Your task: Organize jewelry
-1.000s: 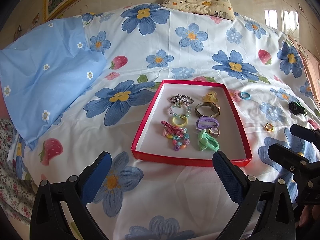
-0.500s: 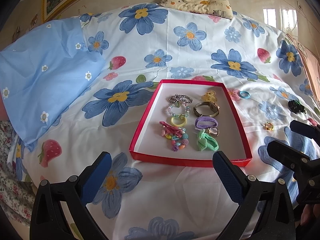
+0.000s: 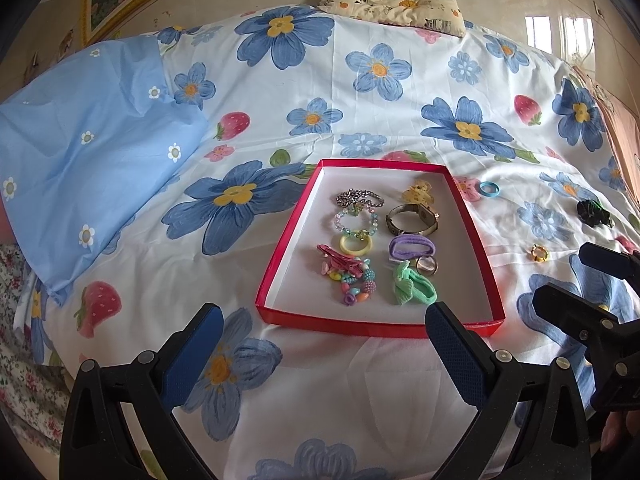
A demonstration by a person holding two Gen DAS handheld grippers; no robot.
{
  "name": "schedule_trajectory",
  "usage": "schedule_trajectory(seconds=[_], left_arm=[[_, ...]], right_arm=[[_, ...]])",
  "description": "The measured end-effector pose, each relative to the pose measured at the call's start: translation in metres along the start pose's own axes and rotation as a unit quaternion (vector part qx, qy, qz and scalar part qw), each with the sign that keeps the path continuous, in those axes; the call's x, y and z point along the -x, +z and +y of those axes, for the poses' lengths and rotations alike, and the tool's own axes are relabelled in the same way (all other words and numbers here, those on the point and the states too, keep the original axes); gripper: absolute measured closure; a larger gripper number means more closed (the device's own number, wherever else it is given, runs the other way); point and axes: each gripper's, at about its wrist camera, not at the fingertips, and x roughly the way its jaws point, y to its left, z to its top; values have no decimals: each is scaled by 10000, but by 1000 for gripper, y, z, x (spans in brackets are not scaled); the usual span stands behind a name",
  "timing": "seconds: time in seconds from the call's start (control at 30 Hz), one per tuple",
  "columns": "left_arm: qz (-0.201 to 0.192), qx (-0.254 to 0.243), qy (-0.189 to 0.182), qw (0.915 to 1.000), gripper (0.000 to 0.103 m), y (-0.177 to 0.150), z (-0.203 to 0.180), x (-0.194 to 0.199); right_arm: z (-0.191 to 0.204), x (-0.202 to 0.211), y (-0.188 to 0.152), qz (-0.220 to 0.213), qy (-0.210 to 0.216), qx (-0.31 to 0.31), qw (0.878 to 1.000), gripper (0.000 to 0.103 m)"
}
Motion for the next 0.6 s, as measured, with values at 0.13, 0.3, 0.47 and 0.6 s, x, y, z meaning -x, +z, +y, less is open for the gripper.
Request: schedule_trajectory(seconds=[0.13, 0.3, 0.47, 0.6], left_arm=[[11, -11, -12, 10000, 1, 1, -1, -3], [20, -23, -24, 10000, 1, 3, -2, -7], [37, -31, -48, 10000, 1, 5, -3, -11], [73, -38, -59, 9999, 1, 8, -4, -18]], right_arm=[[-3, -2, -1, 17, 8, -9, 10000, 0], [-5, -4, -1, 34, 16, -13, 10000, 0], [-10, -8, -1, 76, 41, -18, 10000, 0], [-13, -10, -1, 100, 47, -14, 9999, 0]])
